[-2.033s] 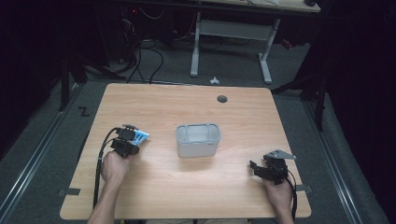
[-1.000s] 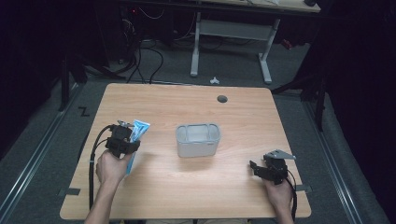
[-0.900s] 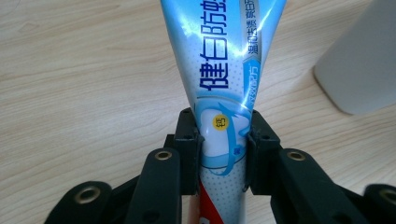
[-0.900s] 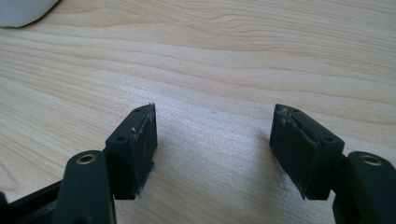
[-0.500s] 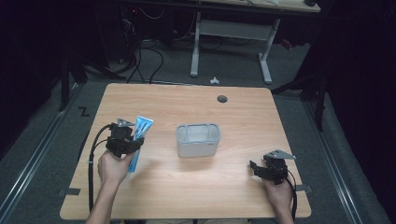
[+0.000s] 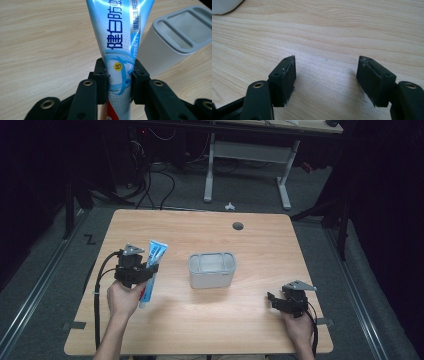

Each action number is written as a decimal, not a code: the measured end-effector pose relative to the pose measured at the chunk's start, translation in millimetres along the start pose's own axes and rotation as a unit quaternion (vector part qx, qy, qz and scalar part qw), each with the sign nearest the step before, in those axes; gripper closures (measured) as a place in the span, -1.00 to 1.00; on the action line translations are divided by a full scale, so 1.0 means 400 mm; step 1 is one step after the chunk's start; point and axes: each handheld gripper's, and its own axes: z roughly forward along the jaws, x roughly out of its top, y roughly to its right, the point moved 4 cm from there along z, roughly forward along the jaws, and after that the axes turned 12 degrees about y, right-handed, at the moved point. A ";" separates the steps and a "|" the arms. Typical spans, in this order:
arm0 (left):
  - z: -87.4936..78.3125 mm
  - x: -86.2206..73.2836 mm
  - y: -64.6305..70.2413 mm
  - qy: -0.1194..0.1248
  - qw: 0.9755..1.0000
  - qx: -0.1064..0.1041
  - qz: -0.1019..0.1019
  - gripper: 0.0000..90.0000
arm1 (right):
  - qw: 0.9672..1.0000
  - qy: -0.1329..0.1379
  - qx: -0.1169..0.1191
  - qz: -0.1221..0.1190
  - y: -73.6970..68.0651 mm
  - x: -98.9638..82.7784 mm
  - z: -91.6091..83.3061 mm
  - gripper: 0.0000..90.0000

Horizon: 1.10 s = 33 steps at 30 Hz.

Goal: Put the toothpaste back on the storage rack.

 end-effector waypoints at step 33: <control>-0.023 0.070 0.093 0.062 0.996 -0.068 0.013 0.60 | 1.000 0.000 0.001 0.002 0.001 0.000 0.000 -0.28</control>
